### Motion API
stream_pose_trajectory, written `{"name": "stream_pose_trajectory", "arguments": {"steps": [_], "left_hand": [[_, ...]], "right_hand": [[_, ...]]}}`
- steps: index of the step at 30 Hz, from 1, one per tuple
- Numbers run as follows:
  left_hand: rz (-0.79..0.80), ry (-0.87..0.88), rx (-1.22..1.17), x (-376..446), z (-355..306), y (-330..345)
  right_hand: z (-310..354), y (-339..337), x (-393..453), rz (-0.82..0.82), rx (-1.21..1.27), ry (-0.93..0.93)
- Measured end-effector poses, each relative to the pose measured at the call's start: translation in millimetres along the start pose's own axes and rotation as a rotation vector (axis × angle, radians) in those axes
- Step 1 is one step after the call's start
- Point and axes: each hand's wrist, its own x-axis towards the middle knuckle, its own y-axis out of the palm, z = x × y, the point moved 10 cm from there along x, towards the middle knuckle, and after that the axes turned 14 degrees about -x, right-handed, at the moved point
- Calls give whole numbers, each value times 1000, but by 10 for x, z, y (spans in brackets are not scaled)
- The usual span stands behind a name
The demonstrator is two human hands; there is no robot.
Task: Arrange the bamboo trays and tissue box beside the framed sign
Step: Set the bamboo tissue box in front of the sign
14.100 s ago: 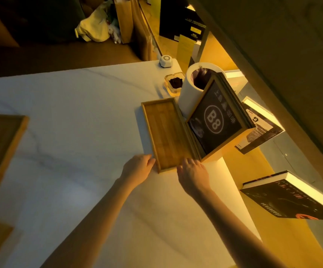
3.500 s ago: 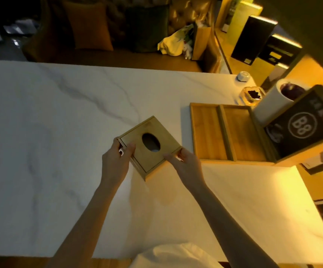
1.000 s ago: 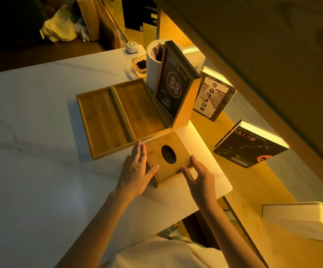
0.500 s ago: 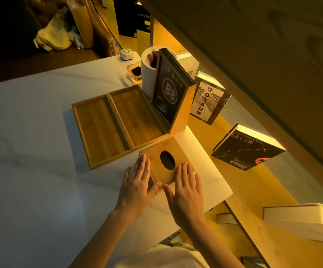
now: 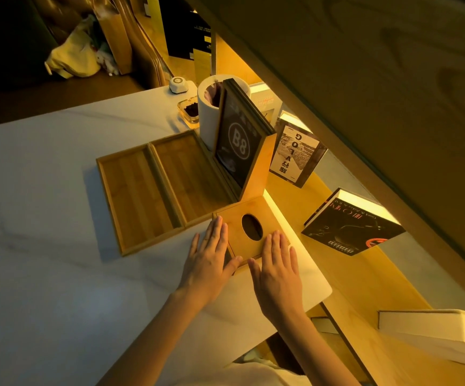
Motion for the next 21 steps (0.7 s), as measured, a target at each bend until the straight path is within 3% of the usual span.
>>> {"name": "stream_pose_trajectory", "arguments": {"steps": [21], "left_hand": [[-13,-24,-22,480,-240,114]], "right_hand": [[-381,-119,435,-21,82,9]]}}
